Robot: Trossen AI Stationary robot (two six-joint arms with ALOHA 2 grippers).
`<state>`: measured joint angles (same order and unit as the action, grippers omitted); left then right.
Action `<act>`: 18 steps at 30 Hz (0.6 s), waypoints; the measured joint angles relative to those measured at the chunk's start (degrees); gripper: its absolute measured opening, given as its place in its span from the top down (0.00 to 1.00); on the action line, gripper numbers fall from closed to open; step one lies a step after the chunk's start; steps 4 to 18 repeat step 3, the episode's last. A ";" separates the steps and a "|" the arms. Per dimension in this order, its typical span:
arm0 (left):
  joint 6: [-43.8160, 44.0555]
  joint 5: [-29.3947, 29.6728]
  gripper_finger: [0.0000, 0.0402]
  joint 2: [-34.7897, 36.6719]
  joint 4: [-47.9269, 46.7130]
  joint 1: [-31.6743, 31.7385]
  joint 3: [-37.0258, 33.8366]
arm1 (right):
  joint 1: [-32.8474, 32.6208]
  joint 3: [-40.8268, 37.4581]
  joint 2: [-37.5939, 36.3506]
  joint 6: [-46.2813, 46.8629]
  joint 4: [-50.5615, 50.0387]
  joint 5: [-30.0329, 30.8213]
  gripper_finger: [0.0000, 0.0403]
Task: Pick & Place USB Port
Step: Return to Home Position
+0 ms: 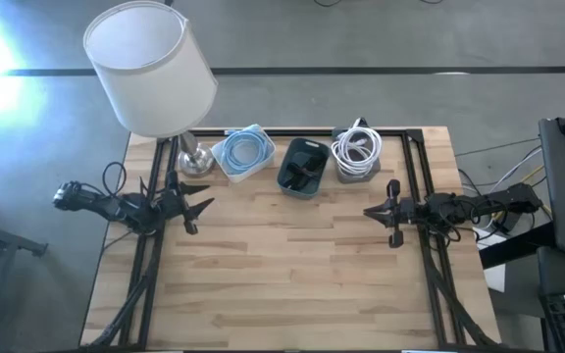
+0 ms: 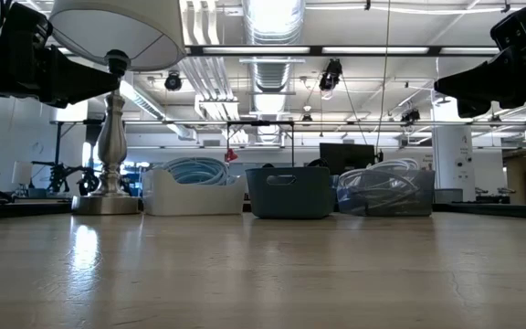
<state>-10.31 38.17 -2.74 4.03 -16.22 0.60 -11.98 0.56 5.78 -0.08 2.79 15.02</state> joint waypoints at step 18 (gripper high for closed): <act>-0.01 -0.01 0.53 0.00 0.02 0.01 0.00 | -0.01 0.00 0.00 -0.04 0.00 -0.02 0.93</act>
